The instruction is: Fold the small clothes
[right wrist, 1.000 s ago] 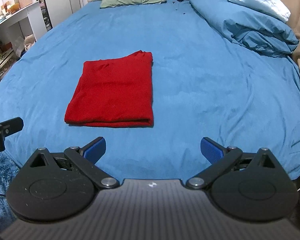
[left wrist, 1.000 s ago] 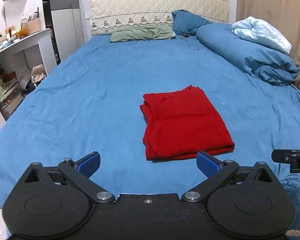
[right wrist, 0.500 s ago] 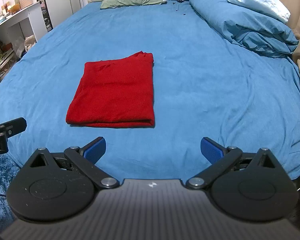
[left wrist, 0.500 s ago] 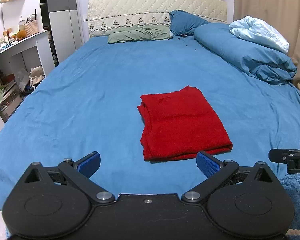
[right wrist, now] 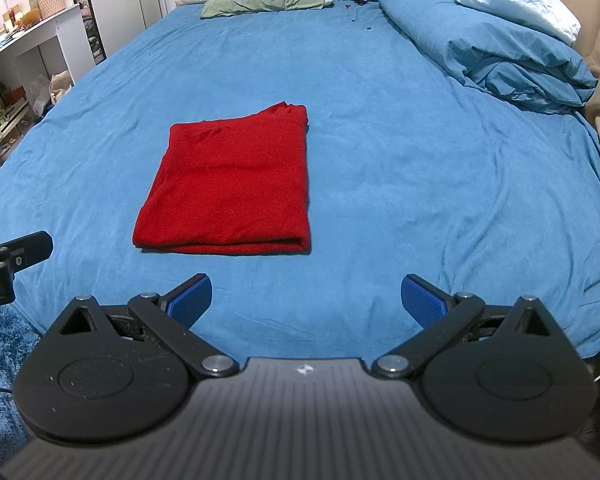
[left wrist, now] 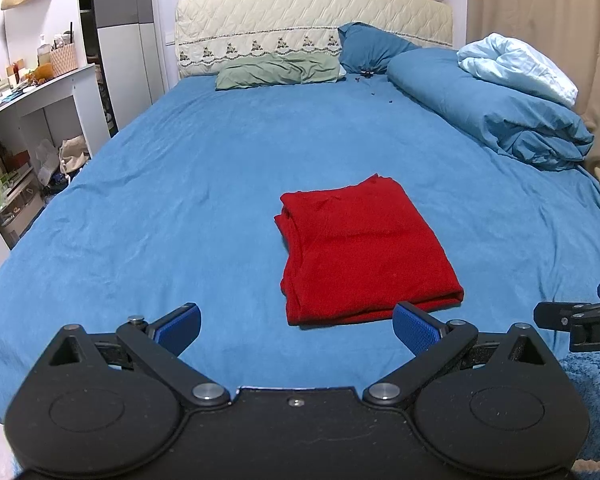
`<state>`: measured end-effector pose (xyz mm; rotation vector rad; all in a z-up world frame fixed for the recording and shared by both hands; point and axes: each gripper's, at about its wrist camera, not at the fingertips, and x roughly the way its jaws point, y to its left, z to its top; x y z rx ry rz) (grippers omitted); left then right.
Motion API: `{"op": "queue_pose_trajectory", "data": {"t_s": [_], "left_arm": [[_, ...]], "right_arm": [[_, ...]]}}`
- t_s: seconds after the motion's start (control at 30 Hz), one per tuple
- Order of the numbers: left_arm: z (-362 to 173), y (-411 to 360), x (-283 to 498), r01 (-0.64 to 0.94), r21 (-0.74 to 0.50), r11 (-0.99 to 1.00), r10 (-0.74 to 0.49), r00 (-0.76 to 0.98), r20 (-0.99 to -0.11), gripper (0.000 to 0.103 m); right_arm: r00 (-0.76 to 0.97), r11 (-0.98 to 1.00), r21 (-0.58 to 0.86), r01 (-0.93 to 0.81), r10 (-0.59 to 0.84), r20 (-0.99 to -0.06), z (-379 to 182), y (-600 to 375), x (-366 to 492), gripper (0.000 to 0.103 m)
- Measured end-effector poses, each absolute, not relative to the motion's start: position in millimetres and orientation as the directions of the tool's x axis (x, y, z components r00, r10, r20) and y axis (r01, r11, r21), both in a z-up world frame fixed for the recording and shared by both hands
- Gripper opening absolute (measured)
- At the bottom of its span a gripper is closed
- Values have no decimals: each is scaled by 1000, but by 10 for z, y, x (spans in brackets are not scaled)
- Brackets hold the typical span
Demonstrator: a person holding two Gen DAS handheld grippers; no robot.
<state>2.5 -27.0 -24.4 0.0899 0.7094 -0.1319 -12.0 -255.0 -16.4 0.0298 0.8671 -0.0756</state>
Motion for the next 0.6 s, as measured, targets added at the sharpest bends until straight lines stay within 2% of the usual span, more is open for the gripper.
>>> {"op": "queue_pose_trajectory", "data": {"t_s": [0.6], "left_arm": [[-207,-280,16,149,42,988,-87,755,-650,103]], "right_arm": [[644,997,-4,80,-54,-763,-168,-2527,-126,103]]}}
